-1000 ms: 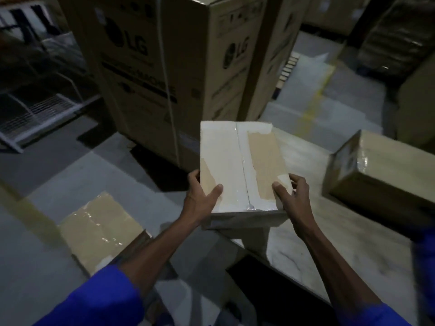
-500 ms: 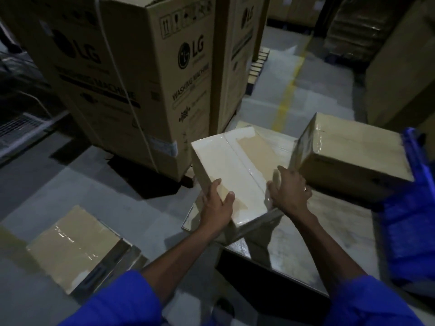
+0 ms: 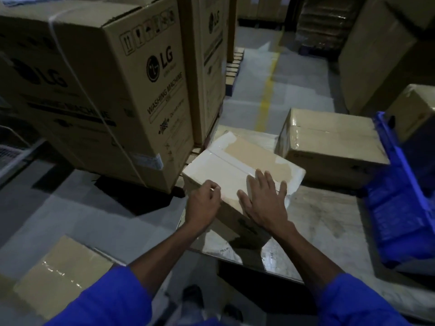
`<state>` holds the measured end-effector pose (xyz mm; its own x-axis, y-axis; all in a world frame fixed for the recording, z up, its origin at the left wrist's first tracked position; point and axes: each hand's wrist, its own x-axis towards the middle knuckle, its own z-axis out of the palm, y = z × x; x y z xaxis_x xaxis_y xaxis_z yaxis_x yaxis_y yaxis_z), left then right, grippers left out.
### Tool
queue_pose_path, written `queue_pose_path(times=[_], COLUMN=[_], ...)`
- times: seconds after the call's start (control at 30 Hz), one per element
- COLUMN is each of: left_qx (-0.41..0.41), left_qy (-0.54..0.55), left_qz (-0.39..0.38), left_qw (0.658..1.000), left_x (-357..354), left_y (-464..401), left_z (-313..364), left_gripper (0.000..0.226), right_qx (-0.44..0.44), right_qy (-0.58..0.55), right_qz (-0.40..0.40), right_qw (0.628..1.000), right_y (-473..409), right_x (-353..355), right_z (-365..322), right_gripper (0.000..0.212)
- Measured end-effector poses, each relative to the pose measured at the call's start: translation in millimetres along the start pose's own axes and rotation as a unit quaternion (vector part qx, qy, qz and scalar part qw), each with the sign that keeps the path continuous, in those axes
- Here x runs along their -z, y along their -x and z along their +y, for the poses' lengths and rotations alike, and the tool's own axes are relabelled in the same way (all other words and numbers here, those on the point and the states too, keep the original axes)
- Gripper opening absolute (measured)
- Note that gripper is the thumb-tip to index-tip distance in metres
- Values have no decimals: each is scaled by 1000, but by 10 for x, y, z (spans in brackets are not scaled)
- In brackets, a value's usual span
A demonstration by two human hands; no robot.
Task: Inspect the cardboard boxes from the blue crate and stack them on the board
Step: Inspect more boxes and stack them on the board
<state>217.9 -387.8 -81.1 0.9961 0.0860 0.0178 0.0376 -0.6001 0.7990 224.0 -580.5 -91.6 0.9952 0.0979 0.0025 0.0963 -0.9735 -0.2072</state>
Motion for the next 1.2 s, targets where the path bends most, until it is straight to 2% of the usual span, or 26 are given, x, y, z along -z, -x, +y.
queue_pose_path(times=[0.1,0.17,0.2,0.27,0.37,0.47,0.53,0.63,0.7,0.73,0.77,0.83,0.9,0.97,1.03,1.1,1.2], left_qx=[-106,-140,-128,-57,3,29,35,39,51,56,64,73,95,103,94,90,83], left_qy=[-66,-125,-152,-178,-131,-93,-67,-46,-59,-58,-43,10,54,88,144,193,235], left_qz=[52,65,53,-13,-118,-121,-125,-152,-176,-196,-220,-278,-331,-362,-374,-377,-360], left_qw=[991,980,979,982,984,988,989,987,981,977,972,958,937,922,911,902,899], left_x=[108,159,169,156,105,67,70,87,100,119,140,151,165,220,276,269,330], left_y=[-287,-485,-574,-731,-863,-917,-939,-984,-1042,-1070,-1115,-1263,-1418,-1413,-1295,-1225,-1162], left_z=[25,28,19,-81,-354,-489,-512,-555,-557,-541,-538,-635,-757,-701,-519,-490,-552], left_gripper=[16,17,22,46,79,87,88,93,101,107,111,117,125,118,95,82,89], right_qx=[17,35,42,48,21,-70,-166,-306,-358,-371,-375,-353,-329,-313,-302,-295,-275], right_qy=[-2,2,2,-4,-25,-25,-27,-141,-261,-315,-353,-380,-396,-422,-459,-486,-483], right_qz=[-11,-20,-22,-24,5,99,136,131,107,88,70,50,35,26,15,21,51], right_qw=[1000,999,999,999,999,992,976,932,890,869,854,853,857,850,835,823,830], right_y=[22,50,65,92,130,144,137,130,140,143,141,151,150,151,171,206,271], right_x=[44,70,82,110,96,34,30,22,31,44,69,142,204,238,244,256,337], right_z=[108,221,282,371,397,359,358,459,556,587,606,627,639,655,668,673,708], right_gripper=[81,81,80,75,63,55,56,76,97,100,98,88,64,40,40,43,35])
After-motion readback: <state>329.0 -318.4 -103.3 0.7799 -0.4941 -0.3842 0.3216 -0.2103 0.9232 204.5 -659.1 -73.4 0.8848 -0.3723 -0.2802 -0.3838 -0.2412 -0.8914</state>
